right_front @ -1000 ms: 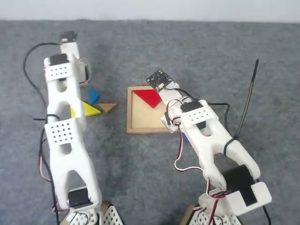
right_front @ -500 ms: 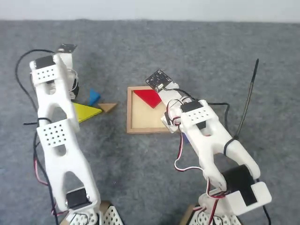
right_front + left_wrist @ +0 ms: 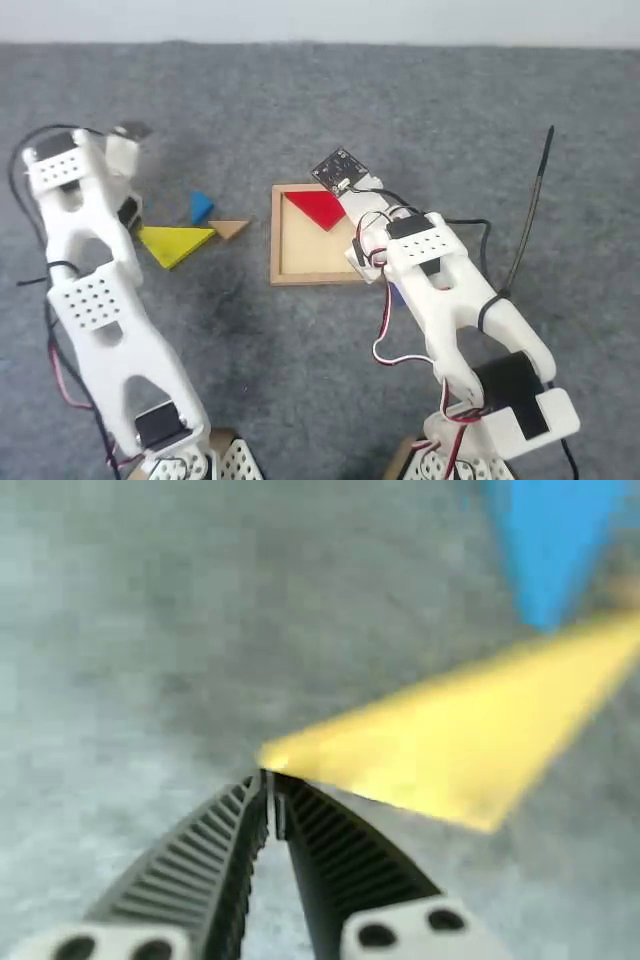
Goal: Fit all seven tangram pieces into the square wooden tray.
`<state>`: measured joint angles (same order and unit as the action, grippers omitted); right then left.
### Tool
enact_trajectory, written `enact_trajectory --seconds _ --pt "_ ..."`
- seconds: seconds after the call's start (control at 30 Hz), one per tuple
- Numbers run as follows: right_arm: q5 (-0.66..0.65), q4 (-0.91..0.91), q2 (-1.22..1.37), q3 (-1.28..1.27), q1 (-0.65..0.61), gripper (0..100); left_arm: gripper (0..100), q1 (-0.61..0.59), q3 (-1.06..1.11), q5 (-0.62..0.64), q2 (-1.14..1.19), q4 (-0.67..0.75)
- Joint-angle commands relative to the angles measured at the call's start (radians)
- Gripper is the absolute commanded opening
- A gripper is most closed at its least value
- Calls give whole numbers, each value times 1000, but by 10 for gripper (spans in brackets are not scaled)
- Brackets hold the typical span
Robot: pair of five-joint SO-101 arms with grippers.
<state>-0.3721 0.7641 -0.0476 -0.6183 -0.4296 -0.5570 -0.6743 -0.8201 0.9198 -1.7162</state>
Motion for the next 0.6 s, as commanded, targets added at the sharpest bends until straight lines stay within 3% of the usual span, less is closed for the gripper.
enact_trajectory --seconds 0.0,0.1,0.27,0.33,0.5,0.57 --pt "-9 -16 -44 9 15 10 14 9 128 -104 -166 -35" --pt "-9 -16 -44 9 15 10 14 3 189 -181 -265 -34" --pt "-9 -16 -44 9 15 10 13 -6 202 -164 -439 64" --pt "-9 -16 -44 9 15 10 13 43 248 -69 -445 141" --pt "-9 -16 -44 8 15 10 14 98 377 261 -347 488" --pt "-9 -16 -44 8 16 10 14 103 387 318 -290 534"
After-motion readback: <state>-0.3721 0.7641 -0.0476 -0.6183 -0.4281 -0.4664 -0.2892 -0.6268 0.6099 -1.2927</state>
